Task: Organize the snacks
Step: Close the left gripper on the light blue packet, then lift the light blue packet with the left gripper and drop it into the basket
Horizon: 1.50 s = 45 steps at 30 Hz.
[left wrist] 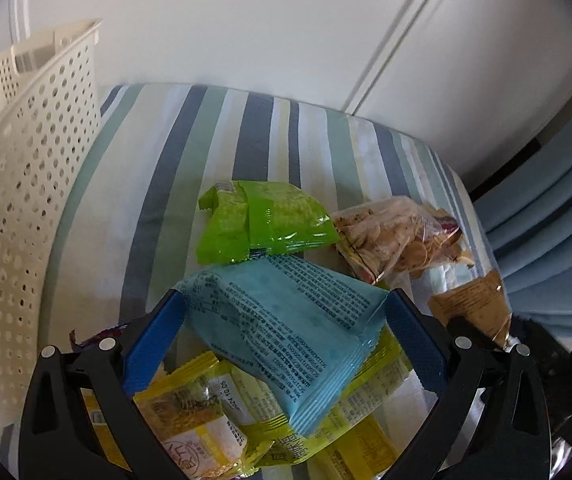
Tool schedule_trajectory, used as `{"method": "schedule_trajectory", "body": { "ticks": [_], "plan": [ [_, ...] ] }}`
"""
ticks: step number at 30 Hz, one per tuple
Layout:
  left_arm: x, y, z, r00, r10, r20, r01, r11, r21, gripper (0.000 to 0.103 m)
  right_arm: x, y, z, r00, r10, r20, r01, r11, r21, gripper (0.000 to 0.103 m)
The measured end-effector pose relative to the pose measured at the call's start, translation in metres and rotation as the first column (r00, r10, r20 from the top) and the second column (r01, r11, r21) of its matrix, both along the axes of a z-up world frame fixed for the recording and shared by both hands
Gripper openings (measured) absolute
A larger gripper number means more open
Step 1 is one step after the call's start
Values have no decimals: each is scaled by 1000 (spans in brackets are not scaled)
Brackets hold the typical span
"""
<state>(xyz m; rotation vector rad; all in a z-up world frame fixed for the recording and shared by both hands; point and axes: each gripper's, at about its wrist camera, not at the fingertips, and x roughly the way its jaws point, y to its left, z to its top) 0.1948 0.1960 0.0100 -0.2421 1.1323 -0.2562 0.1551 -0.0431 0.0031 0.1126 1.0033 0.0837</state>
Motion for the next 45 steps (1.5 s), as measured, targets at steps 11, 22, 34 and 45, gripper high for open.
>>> {"method": "schedule_trajectory", "body": {
  "ticks": [11,22,34,45],
  "plan": [
    [9,-11,13,999,37,-5,-37,999,-1,101,1,0,-1,1000,-3,-1,3,1000,4,76],
    [13,-13,-5,999,51,-8,-49,989,142,91,0,-2,-1,1000,3,4,-3,1000,9,76],
    [-16,-8,21,996,20,87,-34,985,169,56,-1,-2,0,1000,-6,11,6,1000,13,76],
    [-62,3,70,973,17,229,-50,989,139,56,-3,-3,0,1000,-10,18,10,1000,15,76]
  ]
}}
